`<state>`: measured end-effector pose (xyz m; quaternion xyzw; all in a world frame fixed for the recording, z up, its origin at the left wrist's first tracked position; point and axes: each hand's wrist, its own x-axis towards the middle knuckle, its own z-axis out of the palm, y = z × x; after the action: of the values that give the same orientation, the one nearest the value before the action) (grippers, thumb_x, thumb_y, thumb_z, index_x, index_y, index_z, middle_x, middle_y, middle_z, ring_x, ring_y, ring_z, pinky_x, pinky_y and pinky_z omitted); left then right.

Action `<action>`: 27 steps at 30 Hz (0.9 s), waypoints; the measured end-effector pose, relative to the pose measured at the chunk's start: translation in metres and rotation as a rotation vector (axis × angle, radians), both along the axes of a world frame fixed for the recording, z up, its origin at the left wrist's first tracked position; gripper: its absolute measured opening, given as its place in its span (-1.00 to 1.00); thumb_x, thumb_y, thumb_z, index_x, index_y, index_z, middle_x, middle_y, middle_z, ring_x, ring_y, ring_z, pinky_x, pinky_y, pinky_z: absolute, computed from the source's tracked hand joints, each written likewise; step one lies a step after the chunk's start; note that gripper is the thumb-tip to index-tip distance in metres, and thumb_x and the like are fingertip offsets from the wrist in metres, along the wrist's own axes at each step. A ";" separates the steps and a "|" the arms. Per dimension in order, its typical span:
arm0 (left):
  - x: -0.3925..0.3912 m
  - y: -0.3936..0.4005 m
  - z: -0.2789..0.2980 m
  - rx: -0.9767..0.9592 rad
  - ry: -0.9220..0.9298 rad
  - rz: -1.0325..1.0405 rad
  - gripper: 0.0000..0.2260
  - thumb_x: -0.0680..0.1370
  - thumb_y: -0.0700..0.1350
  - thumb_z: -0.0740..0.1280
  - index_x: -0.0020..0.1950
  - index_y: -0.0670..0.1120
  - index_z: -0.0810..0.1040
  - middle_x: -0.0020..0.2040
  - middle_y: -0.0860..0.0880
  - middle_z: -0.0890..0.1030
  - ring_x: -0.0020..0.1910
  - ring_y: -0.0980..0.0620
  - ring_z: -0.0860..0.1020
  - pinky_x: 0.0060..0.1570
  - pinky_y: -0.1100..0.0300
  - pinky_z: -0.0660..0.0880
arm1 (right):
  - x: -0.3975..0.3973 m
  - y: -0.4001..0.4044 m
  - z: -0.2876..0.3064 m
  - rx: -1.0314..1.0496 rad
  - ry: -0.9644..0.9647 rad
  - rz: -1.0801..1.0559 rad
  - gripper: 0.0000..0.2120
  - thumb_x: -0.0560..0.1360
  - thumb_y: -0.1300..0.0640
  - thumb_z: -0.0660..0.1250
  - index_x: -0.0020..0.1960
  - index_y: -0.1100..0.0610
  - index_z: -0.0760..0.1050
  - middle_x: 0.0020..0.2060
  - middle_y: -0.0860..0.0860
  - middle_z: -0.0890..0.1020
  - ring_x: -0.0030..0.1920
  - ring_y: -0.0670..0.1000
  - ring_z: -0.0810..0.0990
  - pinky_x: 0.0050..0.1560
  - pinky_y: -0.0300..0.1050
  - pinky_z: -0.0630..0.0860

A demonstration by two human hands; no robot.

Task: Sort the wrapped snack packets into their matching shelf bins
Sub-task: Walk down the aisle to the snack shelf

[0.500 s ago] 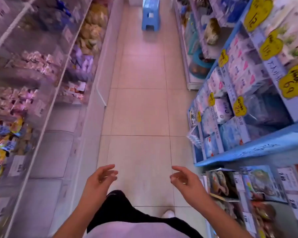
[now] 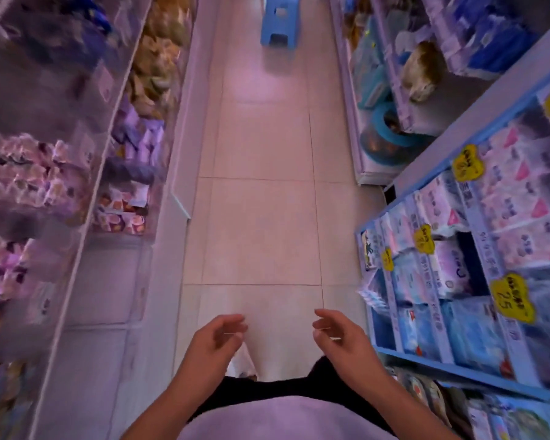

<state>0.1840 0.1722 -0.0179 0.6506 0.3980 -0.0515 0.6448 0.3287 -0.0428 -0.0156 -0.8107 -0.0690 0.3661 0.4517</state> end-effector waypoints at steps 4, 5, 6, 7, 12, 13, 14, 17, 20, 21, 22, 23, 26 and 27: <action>0.070 0.067 0.008 0.000 -0.002 0.015 -0.76 0.55 -0.35 0.35 0.13 -0.07 0.62 -0.02 -0.05 0.71 0.01 0.02 0.67 0.08 0.22 0.54 | 0.055 0.054 0.010 0.022 0.005 -0.069 -0.69 0.52 0.24 0.38 0.19 -0.07 0.54 -0.02 -0.06 0.66 -0.05 -0.17 0.62 -0.09 -0.33 0.53; 0.088 0.080 0.008 -0.001 -0.004 0.011 -0.76 0.55 -0.36 0.35 0.12 -0.08 0.62 -0.03 -0.06 0.71 0.00 0.01 0.67 0.05 0.24 0.55 | 0.069 0.065 0.010 0.032 0.008 -0.075 -0.68 0.52 0.26 0.37 0.19 -0.06 0.54 -0.01 -0.05 0.67 -0.05 -0.17 0.62 -0.08 -0.34 0.52; 0.107 0.092 0.009 0.000 -0.004 0.005 -0.76 0.55 -0.36 0.35 0.12 -0.08 0.62 -0.04 -0.05 0.72 0.00 0.00 0.67 0.03 0.26 0.56 | 0.085 0.077 0.010 0.041 0.011 -0.079 -0.68 0.52 0.27 0.37 0.19 -0.05 0.54 -0.01 -0.04 0.67 -0.04 -0.17 0.63 -0.06 -0.33 0.53; 0.128 0.104 0.009 0.007 0.000 -0.005 -0.76 0.55 -0.37 0.35 0.11 -0.08 0.62 -0.04 -0.05 0.72 0.00 0.00 0.67 0.03 0.26 0.56 | 0.103 0.089 0.008 0.045 0.015 -0.079 -0.67 0.52 0.28 0.37 0.19 -0.06 0.54 -0.01 -0.04 0.67 -0.03 -0.16 0.63 -0.03 -0.31 0.54; 0.238 0.152 0.006 0.065 0.021 0.037 -0.76 0.54 -0.39 0.34 0.11 -0.10 0.61 -0.01 -0.10 0.70 0.03 -0.12 0.66 0.12 0.08 0.54 | 0.218 0.145 -0.005 0.079 0.047 -0.015 -0.69 0.52 0.29 0.37 0.20 0.01 0.55 0.00 -0.01 0.66 -0.04 -0.15 0.62 -0.06 -0.31 0.55; 0.259 0.160 0.009 0.067 0.031 0.063 -0.75 0.54 -0.38 0.34 0.11 -0.09 0.61 -0.01 -0.09 0.71 0.03 -0.11 0.66 0.12 0.10 0.55 | 0.244 0.154 -0.006 0.082 0.054 0.001 -0.69 0.52 0.30 0.36 0.20 0.02 0.55 0.00 0.00 0.65 -0.06 -0.15 0.62 -0.11 -0.32 0.54; 0.279 0.167 0.012 0.069 0.036 0.081 -0.75 0.54 -0.37 0.35 0.11 -0.07 0.62 -0.03 -0.06 0.71 0.03 -0.08 0.66 0.12 0.11 0.55 | 0.269 0.163 -0.005 0.086 0.058 0.015 -0.69 0.52 0.30 0.36 0.20 0.01 0.54 0.00 0.00 0.65 -0.06 -0.16 0.62 -0.14 -0.33 0.54; 0.341 0.192 0.023 0.093 0.024 0.074 -0.74 0.55 -0.30 0.36 0.12 0.02 0.62 -0.01 0.03 0.72 0.03 0.03 0.66 0.14 0.10 0.54 | 0.346 0.190 -0.001 0.081 0.025 0.078 -0.69 0.51 0.27 0.37 0.20 -0.01 0.55 -0.01 -0.05 0.66 -0.03 -0.17 0.62 -0.07 -0.36 0.52; 0.398 0.220 0.028 0.089 0.043 0.102 -0.75 0.56 -0.25 0.36 0.14 0.06 0.61 0.02 0.09 0.71 0.04 0.10 0.66 0.14 0.14 0.52 | 0.415 0.219 0.004 0.047 0.019 0.102 -0.69 0.51 0.26 0.38 0.17 -0.05 0.55 -0.03 -0.05 0.66 -0.06 -0.18 0.62 -0.06 -0.37 0.50; 0.415 0.229 0.027 0.089 0.039 0.111 -0.75 0.56 -0.24 0.37 0.14 0.07 0.62 0.02 0.12 0.71 0.04 0.13 0.66 0.14 0.16 0.52 | 0.436 0.230 0.005 0.040 0.011 0.104 -0.69 0.50 0.25 0.38 0.16 -0.07 0.54 -0.03 -0.06 0.66 -0.06 -0.17 0.63 -0.07 -0.36 0.50; 0.433 0.240 0.026 0.085 0.036 0.118 -0.76 0.56 -0.25 0.37 0.13 0.06 0.62 0.01 0.13 0.71 0.03 0.15 0.66 0.14 0.17 0.53 | 0.456 0.241 0.005 0.032 0.006 0.115 -0.69 0.50 0.25 0.38 0.16 -0.08 0.54 -0.03 -0.06 0.67 -0.05 -0.17 0.63 -0.07 -0.35 0.51; 0.451 0.251 0.025 0.076 0.037 0.123 -0.76 0.56 -0.25 0.38 0.13 0.05 0.62 0.01 0.13 0.71 0.03 0.14 0.66 0.14 0.16 0.53 | 0.476 0.254 0.005 0.024 0.003 0.128 -0.69 0.50 0.23 0.39 0.16 -0.08 0.54 -0.02 -0.07 0.67 -0.05 -0.17 0.63 -0.06 -0.34 0.52; 0.512 0.291 0.014 0.051 0.043 0.128 -0.76 0.56 -0.26 0.37 0.12 0.05 0.61 0.03 0.09 0.71 0.08 0.09 0.65 0.16 0.12 0.51 | 0.535 0.301 0.000 0.004 -0.014 0.148 -0.70 0.51 0.21 0.38 0.19 -0.04 0.55 -0.01 -0.07 0.66 -0.03 -0.15 0.63 -0.02 -0.29 0.54; 0.534 0.306 0.010 0.049 0.044 0.121 -0.76 0.56 -0.27 0.37 0.12 0.05 0.61 0.03 0.08 0.71 0.08 0.10 0.65 0.17 0.14 0.51 | 0.555 0.319 -0.001 -0.001 -0.018 0.145 -0.70 0.51 0.21 0.38 0.20 -0.02 0.55 -0.01 -0.06 0.66 -0.02 -0.14 0.63 0.00 -0.27 0.55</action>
<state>0.7180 0.4785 -0.0083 0.6396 0.4519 -0.0172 0.6217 0.8834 0.2764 -0.0165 -0.8069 -0.1316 0.3908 0.4229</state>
